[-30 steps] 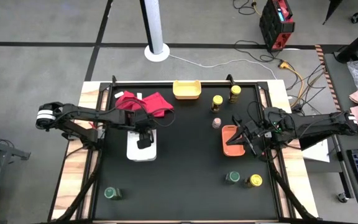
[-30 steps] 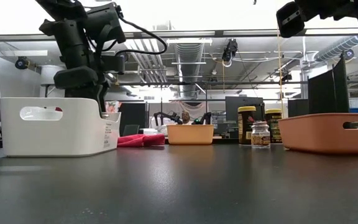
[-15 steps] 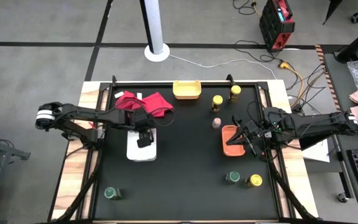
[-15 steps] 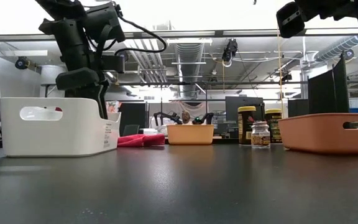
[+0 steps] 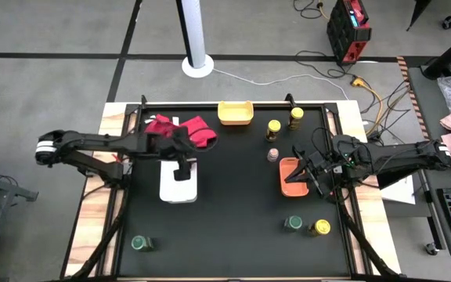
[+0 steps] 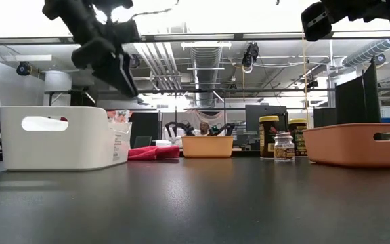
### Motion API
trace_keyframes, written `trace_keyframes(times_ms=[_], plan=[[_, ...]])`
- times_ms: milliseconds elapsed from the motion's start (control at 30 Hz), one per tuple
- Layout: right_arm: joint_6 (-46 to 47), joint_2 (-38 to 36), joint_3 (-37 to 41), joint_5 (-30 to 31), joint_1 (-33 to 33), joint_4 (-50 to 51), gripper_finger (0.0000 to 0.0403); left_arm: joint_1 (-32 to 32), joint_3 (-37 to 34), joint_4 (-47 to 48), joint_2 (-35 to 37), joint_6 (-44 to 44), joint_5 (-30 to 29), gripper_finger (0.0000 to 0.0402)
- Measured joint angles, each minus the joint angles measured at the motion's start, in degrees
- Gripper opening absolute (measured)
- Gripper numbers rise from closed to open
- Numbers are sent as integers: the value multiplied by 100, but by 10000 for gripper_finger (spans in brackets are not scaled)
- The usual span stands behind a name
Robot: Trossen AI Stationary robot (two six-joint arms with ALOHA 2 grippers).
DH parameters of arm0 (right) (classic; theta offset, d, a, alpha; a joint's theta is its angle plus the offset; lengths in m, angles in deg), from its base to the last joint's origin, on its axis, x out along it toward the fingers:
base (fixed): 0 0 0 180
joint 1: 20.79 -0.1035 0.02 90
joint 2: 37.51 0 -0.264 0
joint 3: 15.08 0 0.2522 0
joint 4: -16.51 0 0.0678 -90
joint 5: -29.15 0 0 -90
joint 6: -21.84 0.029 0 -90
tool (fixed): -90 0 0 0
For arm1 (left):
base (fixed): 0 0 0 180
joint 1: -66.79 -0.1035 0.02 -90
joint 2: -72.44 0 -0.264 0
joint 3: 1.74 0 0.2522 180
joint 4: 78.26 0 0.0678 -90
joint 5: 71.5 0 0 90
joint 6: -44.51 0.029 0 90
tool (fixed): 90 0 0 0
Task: Sort spices by type
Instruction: Put the top left yellow seasoning bottle into the orange bin
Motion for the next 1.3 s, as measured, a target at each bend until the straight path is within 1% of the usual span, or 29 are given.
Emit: trace_keyframes(times_ms=[100,233,367,600,800,867,933,1000,1100,1167,1300], plan=[[11,0,0,0,2,0,13,48,-130,-401,356,138,0,196],[17,0,-2,0,0,-4,13,169,-465,-1274,763,144,-2,196],[17,0,-5,0,1,-5,13,353,-755,-1819,1020,118,0,196],[17,0,-5,0,0,-20,13,518,-895,-1907,1296,-209,-4,196],[20,-2,-13,0,0,-229,13,896,-898,-1903,1470,-116,-8,196],[159,4,-13,0,0,-221,13,1049,-898,-1895,1531,-94,-34,196],[619,79,-13,71,-1,-269,13,1211,-898,-1895,1580,-93,-221,196],[1130,260,-13,235,-18,-487,13,1385,-898,-1895,1598,-129,-555,196],[1157,718,-16,724,-28,-981,13,1655,-900,-1874,1602,-216,-962,196],[1106,1077,-45,1147,-26,-1277,13,1843,-900,-1895,1603,-261,-1030,196],[1158,1779,-408,2088,-26,-1314,13,2155,-900,-1847,1618,-479,-1058,196]])
